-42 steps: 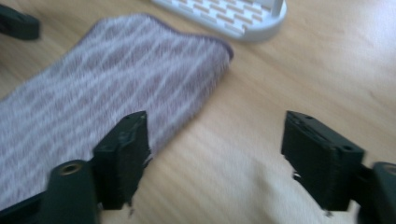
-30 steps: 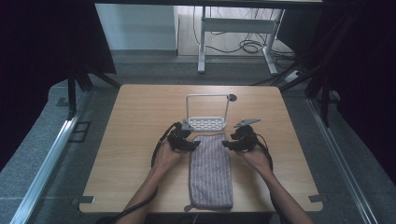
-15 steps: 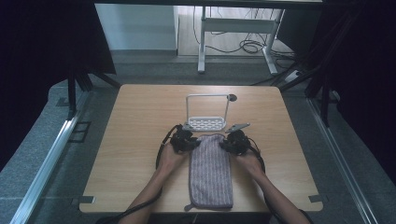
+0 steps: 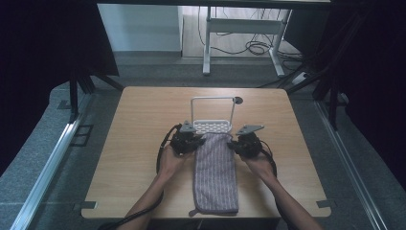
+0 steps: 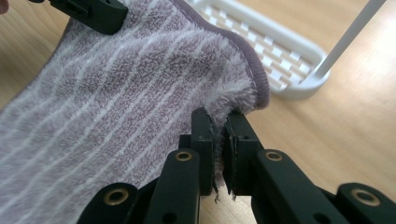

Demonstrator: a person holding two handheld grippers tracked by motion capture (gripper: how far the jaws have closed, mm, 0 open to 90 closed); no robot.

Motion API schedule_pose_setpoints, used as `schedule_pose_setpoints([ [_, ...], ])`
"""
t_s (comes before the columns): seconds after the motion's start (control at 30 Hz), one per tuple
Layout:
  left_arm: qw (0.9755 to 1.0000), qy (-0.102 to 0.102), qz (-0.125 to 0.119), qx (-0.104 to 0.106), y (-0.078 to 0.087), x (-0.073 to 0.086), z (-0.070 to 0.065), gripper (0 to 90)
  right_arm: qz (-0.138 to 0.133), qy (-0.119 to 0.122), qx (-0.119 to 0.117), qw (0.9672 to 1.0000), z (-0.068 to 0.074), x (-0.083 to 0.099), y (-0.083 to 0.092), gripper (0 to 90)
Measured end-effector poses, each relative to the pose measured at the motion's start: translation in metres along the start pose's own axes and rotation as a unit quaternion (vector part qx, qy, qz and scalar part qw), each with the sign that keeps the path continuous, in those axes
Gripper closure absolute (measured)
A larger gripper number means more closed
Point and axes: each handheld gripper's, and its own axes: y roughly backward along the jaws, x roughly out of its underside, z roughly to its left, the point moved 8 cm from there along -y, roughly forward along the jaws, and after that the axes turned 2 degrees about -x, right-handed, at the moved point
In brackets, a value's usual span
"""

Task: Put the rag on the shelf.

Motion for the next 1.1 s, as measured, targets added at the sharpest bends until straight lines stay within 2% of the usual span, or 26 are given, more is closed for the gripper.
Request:
schedule_pose_setpoints([
  [0.13, 0.9999, -0.006, -0.010, -0.012, 0.014, -0.018, -0.002, 79.5, -0.023, 0.007, -0.003, 0.9997, 0.002, -0.017, 0.018, 83.2],
  [0.23, 0.9992, -0.020, -0.027, -0.020, 0.029, -0.037, -0.003, 79.5, -0.047, 0.015, -0.002, 0.9988, 0.003, -0.037, 0.035, 83.2],
  [0.27, 0.9992, -0.020, -0.027, -0.020, 0.029, -0.037, -0.003, 79.6, -0.047, 0.015, -0.002, 0.9988, 0.003, -0.037, 0.035, 83.2],
  [0.3, 0.9986, -0.030, -0.038, -0.024, 0.038, -0.046, -0.003, 79.5, -0.060, 0.019, 0.001, 0.9980, 0.002, -0.047, 0.044, 83.2],
  [0.33, 0.9986, -0.030, -0.038, -0.024, 0.038, -0.046, -0.003, 79.6, -0.060, 0.019, 0.001, 0.9980, 0.002, -0.047, 0.044, 83.2],
  [0.43, 0.9977, -0.035, -0.051, -0.029, 0.050, -0.061, -0.003, 79.5, -0.081, 0.027, 0.004, 0.9964, -0.001, -0.066, 0.058, 83.2],
  [0.47, 0.9973, -0.037, -0.054, -0.032, 0.054, -0.067, -0.003, 79.5, -0.081, 0.027, 0.004, 0.9964, -0.001, -0.066, 0.058, 83.2],
  [0.53, 0.9960, -0.046, -0.065, -0.041, 0.064, -0.081, -0.003, 79.4, -0.095, 0.030, 0.008, 0.9950, -0.002, -0.080, 0.067, 83.2],
  [0.57, 0.9960, -0.046, -0.065, -0.041, 0.064, -0.081, -0.003, 79.4, -0.095, 0.030, 0.008, 0.9950, -0.002, -0.080, 0.067, 83.2],
  [0.63, 0.9947, -0.056, -0.072, -0.049, 0.070, -0.091, -0.002, 79.4, -0.107, 0.033, 0.013, 0.9936, -0.005, -0.093, 0.075, 83.2],
  [0.83, 0.9908, -0.080, -0.087, -0.067, 0.087, -0.118, 0.003, 79.5, -0.125, 0.038, 0.022, 0.9912, -0.009, -0.114, 0.086, 83.2],
  [0.9, 0.9895, -0.087, -0.089, -0.073, 0.091, -0.127, 0.005, 79.6, -0.135, 0.044, 0.028, 0.9895, -0.011, -0.127, 0.091, 83.2],
  [0.93, 0.9892, -0.087, -0.093, -0.074, 0.093, -0.131, 0.006, 79.6, -0.135, 0.044, 0.028, 0.9895, -0.011, -0.127, 0.091, 83.2],
  [1.03, 0.9878, -0.093, -0.096, -0.081, 0.098, -0.142, 0.010, 79.6, -0.146, 0.052, 0.039, 0.9872, -0.016, -0.144, 0.099, 83.2],
  [1.1, 0.9870, -0.095, -0.096, -0.087, 0.101, -0.150, 0.013, 79.5, -0.149, 0.053, 0.043, 0.9866, -0.017, -0.149, 0.101, 83.2],
])
